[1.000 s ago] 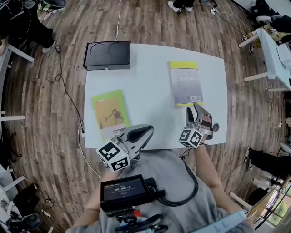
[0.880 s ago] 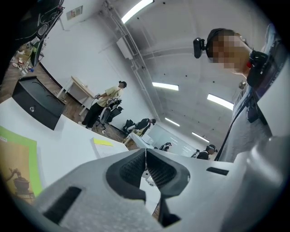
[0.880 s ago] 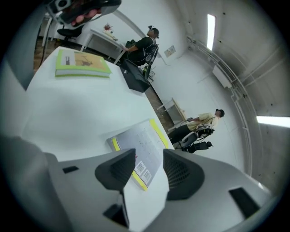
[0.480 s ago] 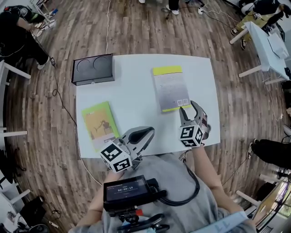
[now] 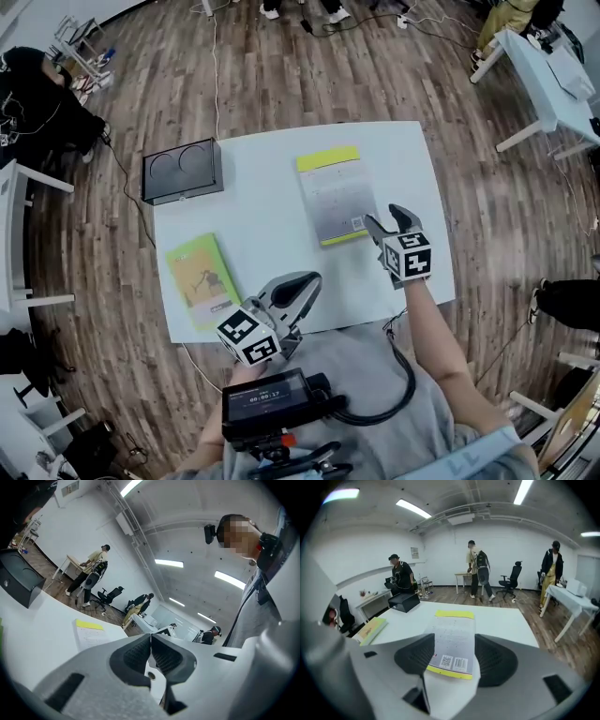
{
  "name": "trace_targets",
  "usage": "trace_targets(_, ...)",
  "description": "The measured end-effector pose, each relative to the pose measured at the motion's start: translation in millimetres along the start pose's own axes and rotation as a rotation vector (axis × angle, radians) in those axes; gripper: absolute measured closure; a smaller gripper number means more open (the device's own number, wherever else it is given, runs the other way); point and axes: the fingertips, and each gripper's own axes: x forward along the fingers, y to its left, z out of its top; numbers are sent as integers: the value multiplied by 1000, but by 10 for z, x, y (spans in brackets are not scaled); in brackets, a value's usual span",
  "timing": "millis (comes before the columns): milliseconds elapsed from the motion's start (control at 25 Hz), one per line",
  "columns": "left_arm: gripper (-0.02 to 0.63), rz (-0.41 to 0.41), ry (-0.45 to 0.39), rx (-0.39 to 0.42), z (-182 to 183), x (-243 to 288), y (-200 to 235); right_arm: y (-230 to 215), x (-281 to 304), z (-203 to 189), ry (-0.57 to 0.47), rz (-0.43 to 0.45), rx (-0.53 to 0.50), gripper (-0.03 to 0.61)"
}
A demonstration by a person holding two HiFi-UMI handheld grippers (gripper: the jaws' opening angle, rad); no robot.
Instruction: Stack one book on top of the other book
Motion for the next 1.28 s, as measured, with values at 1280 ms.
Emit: trace_targets(1280,594,87,90,-40,-232,80,65,-332,1117,-466,251,102,258,322)
